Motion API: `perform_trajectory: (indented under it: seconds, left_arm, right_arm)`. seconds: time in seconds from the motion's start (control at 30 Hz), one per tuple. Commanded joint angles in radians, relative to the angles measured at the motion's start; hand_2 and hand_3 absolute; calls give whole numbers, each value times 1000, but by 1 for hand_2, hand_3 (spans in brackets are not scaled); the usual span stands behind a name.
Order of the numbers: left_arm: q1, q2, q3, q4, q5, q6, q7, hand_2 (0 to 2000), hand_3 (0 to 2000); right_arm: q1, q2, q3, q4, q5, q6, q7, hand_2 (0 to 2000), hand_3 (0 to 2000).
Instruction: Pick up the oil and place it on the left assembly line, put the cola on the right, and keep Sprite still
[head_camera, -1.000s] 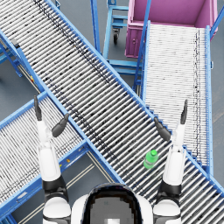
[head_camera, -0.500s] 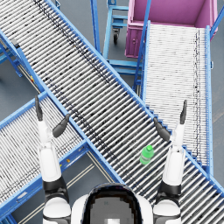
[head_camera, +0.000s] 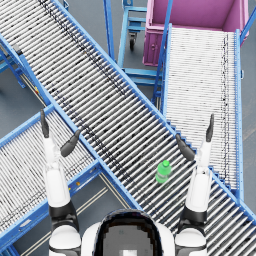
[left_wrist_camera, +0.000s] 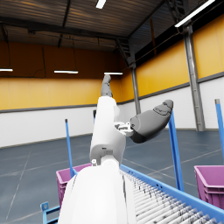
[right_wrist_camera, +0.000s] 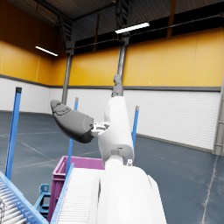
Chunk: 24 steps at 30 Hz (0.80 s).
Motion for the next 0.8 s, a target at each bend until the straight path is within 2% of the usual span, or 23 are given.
perform_trajectory:
  seconds: [0.03,0.63,0.67,0.7,0.73,0.77,0.8]
  left_arm:
    - [-2,1,0,-1,0,0,0,0,0]
    - [-15,7,1,-6,0,0,0,0,0]
    - [10,2,3,-7,0,0,0,0,0]
    - [-11,7,2,-6,0,0,0,0,0]
    - [19,1,4,-8,0,0,0,0,0]
    - [-4,6,3,-6,0,0,0,0,0]
    - [16,2,3,-8,0,0,0,0,0]
  right_arm:
    - [-2,-1,0,0,0,0,0,0,0]
    - [4,-3,3,2,0,0,0,0,0]
    - [6,-3,3,2,0,0,0,0,0]
    - [25,1,1,11,0,0,0,0,0]
    - [28,2,-2,10,0,0,0,0,0]
    - [11,-3,2,5,0,0,0,0,0]
    - [13,-2,1,6,0,0,0,0,0]
